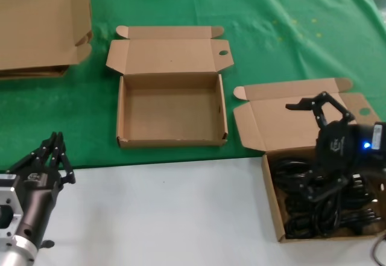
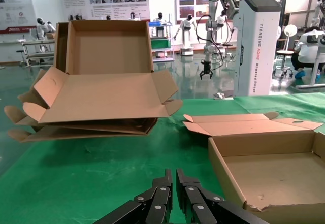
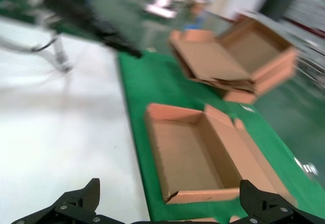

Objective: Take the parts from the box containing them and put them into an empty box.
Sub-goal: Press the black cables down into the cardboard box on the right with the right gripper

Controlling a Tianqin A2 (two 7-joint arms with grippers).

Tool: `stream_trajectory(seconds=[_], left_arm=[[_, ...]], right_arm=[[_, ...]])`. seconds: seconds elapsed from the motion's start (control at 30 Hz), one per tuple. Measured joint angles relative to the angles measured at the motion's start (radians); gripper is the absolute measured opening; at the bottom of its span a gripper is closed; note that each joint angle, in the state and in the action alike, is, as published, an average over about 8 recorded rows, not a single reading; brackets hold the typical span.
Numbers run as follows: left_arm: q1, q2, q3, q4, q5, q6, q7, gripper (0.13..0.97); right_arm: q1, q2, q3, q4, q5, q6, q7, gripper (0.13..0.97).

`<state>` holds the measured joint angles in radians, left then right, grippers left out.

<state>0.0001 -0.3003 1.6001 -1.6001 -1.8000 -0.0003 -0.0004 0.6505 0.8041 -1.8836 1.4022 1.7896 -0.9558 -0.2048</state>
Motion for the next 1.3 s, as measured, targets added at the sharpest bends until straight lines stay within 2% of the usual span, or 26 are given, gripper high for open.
stream_trajectory(seconds=[0.3, 0.5, 0.67, 0.9, 1.3], left_arm=[[0.0, 0.0, 0.0, 0.0, 0.0, 0.0, 0.0, 0.172], [0.0, 0.0, 0.0, 0.0, 0.0, 0.0, 0.0, 0.172], [0.0, 0.0, 0.0, 0.0, 0.0, 0.0, 0.0, 0.172], [0.0, 0.0, 0.0, 0.0, 0.0, 0.0, 0.0, 0.172], [0.0, 0.0, 0.0, 0.0, 0.0, 0.0, 0.0, 0.172]], right_arm=[[0.324, -0.046, -0.134, -0.269, -0.106, -0.34, -0.377, 0.966], [0.495, -0.111, -0.219, -0.473, -0.209, -0.445, -0.654, 0.966], [0.575, -0.156, -0.264, -0.605, -0.273, -0.478, -0.829, 0.966], [0.61, -0.17, -0.304, -0.689, -0.345, -0.484, -0.948, 0.966], [0.614, -0.16, -0.326, -0.741, -0.413, -0.468, -1.024, 0.966]])
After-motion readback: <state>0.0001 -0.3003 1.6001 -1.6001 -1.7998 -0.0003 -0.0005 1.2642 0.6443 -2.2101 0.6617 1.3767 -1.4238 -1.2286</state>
